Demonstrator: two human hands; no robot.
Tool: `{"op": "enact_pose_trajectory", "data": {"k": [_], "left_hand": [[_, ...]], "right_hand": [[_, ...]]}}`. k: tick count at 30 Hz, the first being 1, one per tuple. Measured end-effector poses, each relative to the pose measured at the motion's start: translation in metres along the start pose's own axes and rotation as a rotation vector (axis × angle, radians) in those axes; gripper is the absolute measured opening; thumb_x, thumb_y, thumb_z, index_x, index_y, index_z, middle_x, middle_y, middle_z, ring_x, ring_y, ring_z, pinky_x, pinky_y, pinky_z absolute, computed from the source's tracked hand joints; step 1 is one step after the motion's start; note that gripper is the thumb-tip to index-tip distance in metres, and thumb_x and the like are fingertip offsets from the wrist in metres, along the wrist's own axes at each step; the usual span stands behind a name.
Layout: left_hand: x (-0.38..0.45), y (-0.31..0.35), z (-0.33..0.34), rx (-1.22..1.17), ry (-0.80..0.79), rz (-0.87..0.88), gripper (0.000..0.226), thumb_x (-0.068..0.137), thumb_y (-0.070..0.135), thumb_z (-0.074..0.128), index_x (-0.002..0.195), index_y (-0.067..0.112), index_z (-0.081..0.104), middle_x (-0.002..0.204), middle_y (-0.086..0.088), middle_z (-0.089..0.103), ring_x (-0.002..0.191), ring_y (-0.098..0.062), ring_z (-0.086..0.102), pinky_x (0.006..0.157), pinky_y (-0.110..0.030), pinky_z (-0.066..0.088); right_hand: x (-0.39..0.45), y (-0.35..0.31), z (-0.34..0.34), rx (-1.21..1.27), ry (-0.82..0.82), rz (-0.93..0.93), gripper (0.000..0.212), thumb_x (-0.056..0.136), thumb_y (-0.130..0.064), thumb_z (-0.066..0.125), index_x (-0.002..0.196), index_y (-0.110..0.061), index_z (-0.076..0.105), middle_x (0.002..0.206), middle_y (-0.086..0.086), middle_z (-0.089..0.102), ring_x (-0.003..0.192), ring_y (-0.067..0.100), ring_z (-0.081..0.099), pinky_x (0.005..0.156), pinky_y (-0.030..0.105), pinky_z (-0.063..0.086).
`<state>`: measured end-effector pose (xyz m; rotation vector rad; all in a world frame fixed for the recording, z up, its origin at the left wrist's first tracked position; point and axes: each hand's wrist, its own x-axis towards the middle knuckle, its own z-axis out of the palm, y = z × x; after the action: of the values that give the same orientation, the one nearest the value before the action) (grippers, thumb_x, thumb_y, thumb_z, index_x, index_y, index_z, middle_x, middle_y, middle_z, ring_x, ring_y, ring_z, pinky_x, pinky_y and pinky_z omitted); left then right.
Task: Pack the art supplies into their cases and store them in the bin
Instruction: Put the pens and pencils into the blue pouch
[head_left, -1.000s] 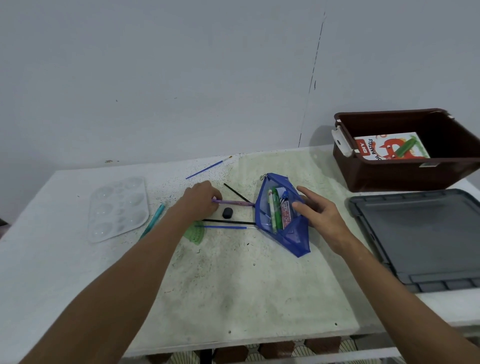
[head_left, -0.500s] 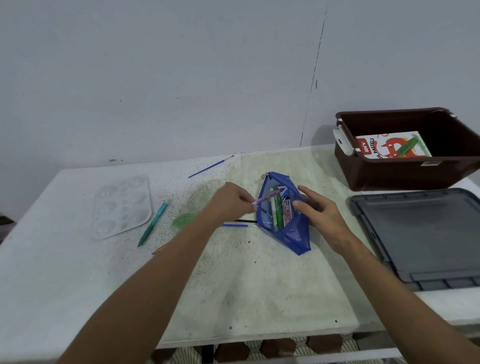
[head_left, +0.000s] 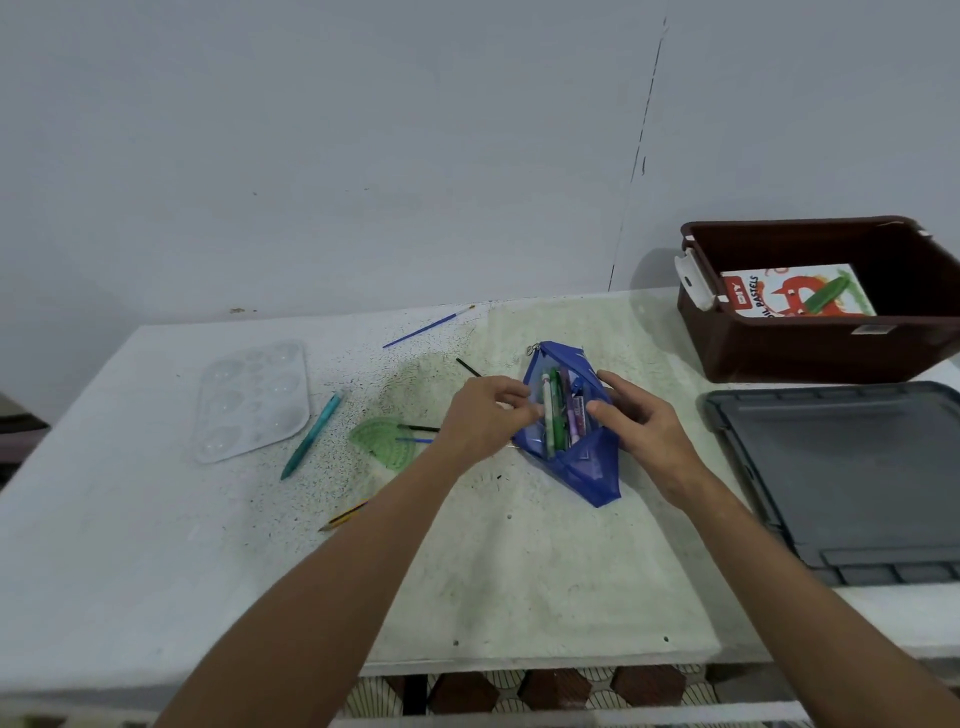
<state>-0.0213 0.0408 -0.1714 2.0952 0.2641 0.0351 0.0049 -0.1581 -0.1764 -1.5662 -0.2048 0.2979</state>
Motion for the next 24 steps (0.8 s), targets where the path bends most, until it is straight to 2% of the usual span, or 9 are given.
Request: {"op": "enact_pose_trajectory", "data": {"k": [3, 5, 8, 10, 12, 15, 19, 21, 24], "left_hand": [[-0.005, -0.018, -0.029, 0.177, 0.068, 0.001, 0.028, 0.082, 0.032, 0.072, 0.108, 0.02, 0.069, 0.097, 0.01, 0.069, 0.081, -0.006, 0.064, 0.078, -0.026, 0.051], [-0.009, -0.031, -0.055, 0.351, 0.077, -0.02, 0.03, 0.085, 0.027, 0.069, 0.114, 0.022, 0.066, 0.108, 0.008, 0.064, 0.093, -0.009, 0.061, 0.083, -0.027, 0.047], [-0.011, -0.054, -0.096, 0.593, -0.045, -0.12, 0.057, 0.082, 0.033, 0.073, 0.133, 0.023, 0.052, 0.135, -0.004, 0.047, 0.124, -0.022, 0.046, 0.102, -0.034, 0.039], [-0.013, -0.068, -0.117, 0.713, -0.162, -0.204, 0.083, 0.074, 0.048, 0.077, 0.144, 0.023, 0.039, 0.143, -0.008, 0.036, 0.131, -0.028, 0.038, 0.108, -0.041, 0.036], [-0.014, -0.078, -0.127, 0.814, -0.225, -0.226, 0.095, 0.069, 0.057, 0.077, 0.146, 0.021, 0.034, 0.141, -0.011, 0.034, 0.129, -0.031, 0.037, 0.106, -0.043, 0.038], [-0.014, -0.086, -0.128, 0.846, -0.197, -0.197, 0.091, 0.064, 0.06, 0.078, 0.137, 0.018, 0.043, 0.129, -0.01, 0.04, 0.118, -0.029, 0.043, 0.098, -0.04, 0.044], [-0.012, -0.086, -0.13, 0.752, -0.161, -0.271, 0.092, 0.056, 0.057, 0.085, 0.129, 0.016, 0.046, 0.122, -0.007, 0.044, 0.11, -0.024, 0.047, 0.093, -0.038, 0.047], [-0.012, -0.086, -0.132, 0.653, -0.133, -0.281, 0.079, 0.059, 0.046, 0.087, 0.121, 0.016, 0.048, 0.114, -0.003, 0.048, 0.103, -0.021, 0.05, 0.085, -0.033, 0.047], [-0.01, -0.084, -0.14, 0.548, -0.033, -0.23, 0.045, 0.071, 0.025, 0.084, 0.107, 0.013, 0.059, 0.104, -0.003, 0.062, 0.093, -0.02, 0.058, 0.077, -0.027, 0.045]], "right_hand": [[0.001, -0.001, 0.0, 0.003, -0.007, 0.015, 0.042, 0.089, -0.02, 0.064, 0.128, -0.029, 0.053, 0.112, -0.015, 0.062, 0.097, 0.0, 0.062, 0.065, 0.016, 0.054], [0.002, -0.002, 0.001, -0.005, -0.015, 0.022, 0.042, 0.089, -0.02, 0.063, 0.128, -0.03, 0.052, 0.111, -0.016, 0.061, 0.097, 0.0, 0.061, 0.064, 0.015, 0.054], [0.003, -0.003, 0.003, -0.011, -0.024, 0.019, 0.042, 0.09, -0.02, 0.063, 0.128, -0.031, 0.052, 0.111, -0.015, 0.061, 0.094, -0.001, 0.061, 0.062, 0.016, 0.053], [0.004, -0.002, 0.005, -0.014, -0.024, 0.024, 0.042, 0.09, -0.02, 0.063, 0.128, -0.031, 0.052, 0.111, -0.014, 0.061, 0.094, 0.0, 0.062, 0.063, 0.016, 0.054], [0.004, -0.003, 0.005, -0.017, -0.023, 0.027, 0.041, 0.089, -0.021, 0.063, 0.127, -0.032, 0.052, 0.11, -0.015, 0.061, 0.095, 0.002, 0.062, 0.063, 0.017, 0.055], [0.003, -0.004, 0.007, -0.025, -0.022, 0.028, 0.04, 0.09, -0.02, 0.062, 0.126, -0.035, 0.051, 0.106, -0.017, 0.06, 0.089, -0.001, 0.062, 0.059, 0.015, 0.053], [0.002, -0.005, 0.007, -0.029, -0.02, 0.024, 0.035, 0.091, -0.019, 0.061, 0.12, -0.036, 0.052, 0.102, -0.018, 0.061, 0.083, -0.005, 0.064, 0.059, 0.016, 0.054], [0.001, -0.005, 0.007, -0.02, -0.017, 0.015, 0.033, 0.09, -0.018, 0.062, 0.117, -0.037, 0.055, 0.101, -0.017, 0.064, 0.084, -0.005, 0.065, 0.063, 0.018, 0.056], [0.0, -0.005, 0.007, -0.015, -0.01, 0.01, 0.032, 0.09, -0.018, 0.062, 0.114, -0.039, 0.056, 0.099, -0.017, 0.065, 0.083, -0.007, 0.065, 0.064, 0.018, 0.056]]}}
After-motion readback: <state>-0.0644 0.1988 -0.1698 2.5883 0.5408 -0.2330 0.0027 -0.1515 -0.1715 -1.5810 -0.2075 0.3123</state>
